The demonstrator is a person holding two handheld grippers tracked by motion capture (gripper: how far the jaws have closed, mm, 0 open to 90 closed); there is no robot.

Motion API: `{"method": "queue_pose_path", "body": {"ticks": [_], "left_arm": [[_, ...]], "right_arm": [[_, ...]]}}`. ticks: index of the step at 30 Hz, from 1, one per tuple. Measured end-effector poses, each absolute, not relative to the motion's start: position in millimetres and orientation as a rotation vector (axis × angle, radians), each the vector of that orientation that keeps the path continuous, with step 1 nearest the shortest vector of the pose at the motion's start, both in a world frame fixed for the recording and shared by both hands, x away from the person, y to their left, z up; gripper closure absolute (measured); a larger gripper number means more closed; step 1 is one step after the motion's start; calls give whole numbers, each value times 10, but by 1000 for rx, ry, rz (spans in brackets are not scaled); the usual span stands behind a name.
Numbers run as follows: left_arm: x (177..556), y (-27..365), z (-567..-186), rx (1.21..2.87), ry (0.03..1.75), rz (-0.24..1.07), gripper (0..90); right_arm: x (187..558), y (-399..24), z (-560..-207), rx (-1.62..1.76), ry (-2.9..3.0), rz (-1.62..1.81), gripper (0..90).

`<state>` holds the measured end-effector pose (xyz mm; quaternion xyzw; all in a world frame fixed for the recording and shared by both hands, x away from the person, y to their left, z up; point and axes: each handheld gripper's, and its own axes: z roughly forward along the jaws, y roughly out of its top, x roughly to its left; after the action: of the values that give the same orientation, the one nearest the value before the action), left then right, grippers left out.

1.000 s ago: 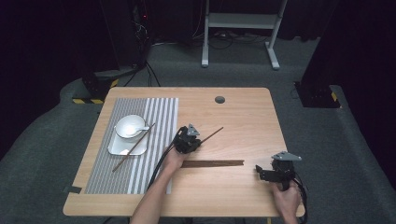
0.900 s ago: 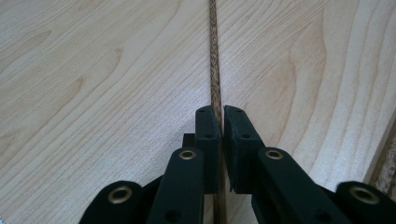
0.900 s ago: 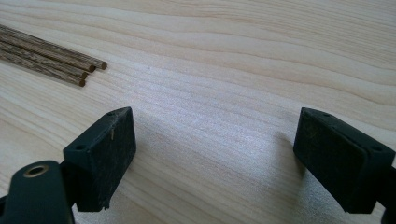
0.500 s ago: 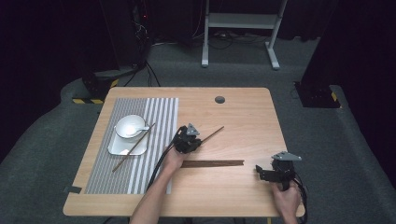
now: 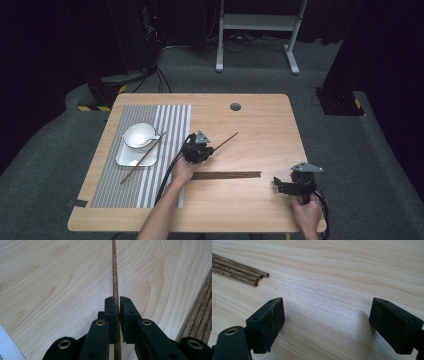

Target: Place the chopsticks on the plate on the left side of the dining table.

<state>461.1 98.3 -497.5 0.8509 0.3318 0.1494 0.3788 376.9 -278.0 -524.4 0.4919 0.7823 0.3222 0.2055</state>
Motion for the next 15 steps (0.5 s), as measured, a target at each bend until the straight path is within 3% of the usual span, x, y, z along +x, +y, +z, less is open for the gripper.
{"method": "queue_pose_path", "body": {"ticks": [15], "left_arm": [[4538,1078,-4844,2153,846,405,844]], "right_arm": [[3769,-2780,-5244,1371,2181,898,128]]}}
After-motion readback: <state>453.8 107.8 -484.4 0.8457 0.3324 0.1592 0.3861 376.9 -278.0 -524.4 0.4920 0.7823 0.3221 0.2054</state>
